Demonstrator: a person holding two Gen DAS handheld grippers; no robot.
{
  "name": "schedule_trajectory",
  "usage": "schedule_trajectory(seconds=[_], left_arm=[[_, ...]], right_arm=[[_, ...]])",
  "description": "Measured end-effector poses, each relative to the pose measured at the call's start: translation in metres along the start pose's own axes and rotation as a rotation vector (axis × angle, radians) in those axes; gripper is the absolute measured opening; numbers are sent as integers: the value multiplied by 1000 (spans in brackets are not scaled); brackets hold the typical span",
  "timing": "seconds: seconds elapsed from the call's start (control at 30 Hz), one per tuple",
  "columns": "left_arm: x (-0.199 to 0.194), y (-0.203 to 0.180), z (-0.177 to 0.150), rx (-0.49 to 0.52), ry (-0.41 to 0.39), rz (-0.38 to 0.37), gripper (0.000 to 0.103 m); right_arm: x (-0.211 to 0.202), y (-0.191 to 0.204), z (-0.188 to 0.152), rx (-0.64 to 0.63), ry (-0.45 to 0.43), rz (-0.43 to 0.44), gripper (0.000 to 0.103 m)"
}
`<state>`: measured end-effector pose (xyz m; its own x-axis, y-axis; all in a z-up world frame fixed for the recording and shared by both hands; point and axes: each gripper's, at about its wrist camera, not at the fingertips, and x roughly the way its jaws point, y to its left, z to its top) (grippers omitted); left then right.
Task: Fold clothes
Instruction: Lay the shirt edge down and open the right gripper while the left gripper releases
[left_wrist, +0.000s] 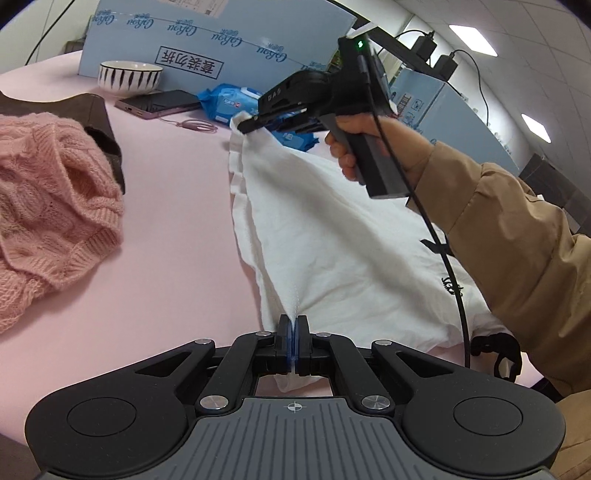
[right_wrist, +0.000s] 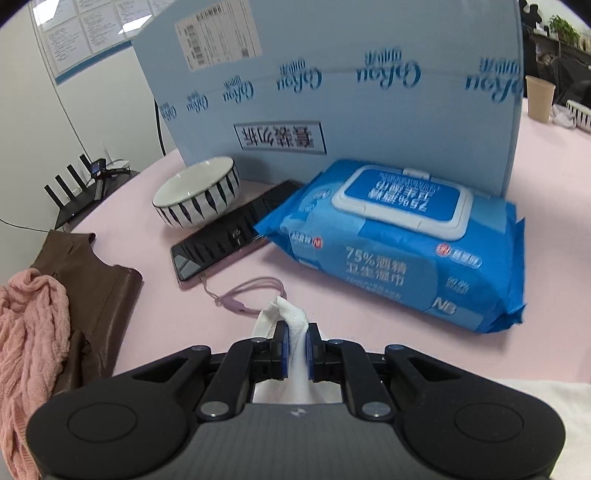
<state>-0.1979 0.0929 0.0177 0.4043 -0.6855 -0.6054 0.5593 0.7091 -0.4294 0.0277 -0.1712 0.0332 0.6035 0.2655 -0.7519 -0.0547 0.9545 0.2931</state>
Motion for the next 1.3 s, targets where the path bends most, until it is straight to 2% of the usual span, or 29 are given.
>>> schedule_trajectory(seconds=[0.03,0.13,0.17,0.23,0.3,0.37,0.43,0.53,0.6,0.7,0.8,0.83,0.9,1.1,1.23,1.3], left_arm=[[-2,0,0,-1,0,8,4],[-6,0,3,16,-8,51,5],[-9,0,4,24,-14,68,5],[-21,0,8,58,-54,147,5],[-30,4,13,45,-82,156,4],[-40,3,21,37,-129,124,5],[-38,-6,31,65,-160,82,5],[-19,-18,46,86,-163,-32,7],[2,-22,52,80,-138,-67,7],[35,-17,53,48,-52,-59,7],[50,-7,42,34,22,11,7],[47,-1,37,20,14,-2,7],[39,5,32,-3,17,-8,7],[27,11,21,2,9,12,8],[19,9,22,15,2,31,10],[11,8,23,34,-34,57,15]], right_arm=[[2,-2,-1,12,-7,11,20],[-6,-7,2,48,-32,32,34],[-10,-9,4,59,-37,35,36],[-27,-11,11,51,-73,34,41],[-54,-13,17,24,-121,23,46],[-76,-15,20,-7,-142,18,46],[-89,-17,20,-19,-144,24,40],[-92,-26,11,23,-65,93,32],[-83,-32,0,55,-15,119,29],[-60,-33,-13,70,19,106,27],[-33,-30,-17,37,43,50,26],[-29,-30,-18,31,44,32,21],[-18,-27,-12,3,21,-8,17],[0,-10,-3,-96,-23,-116,20],[-9,-24,5,-20,-22,-40,25],[-33,-34,9,33,-45,7,26]])
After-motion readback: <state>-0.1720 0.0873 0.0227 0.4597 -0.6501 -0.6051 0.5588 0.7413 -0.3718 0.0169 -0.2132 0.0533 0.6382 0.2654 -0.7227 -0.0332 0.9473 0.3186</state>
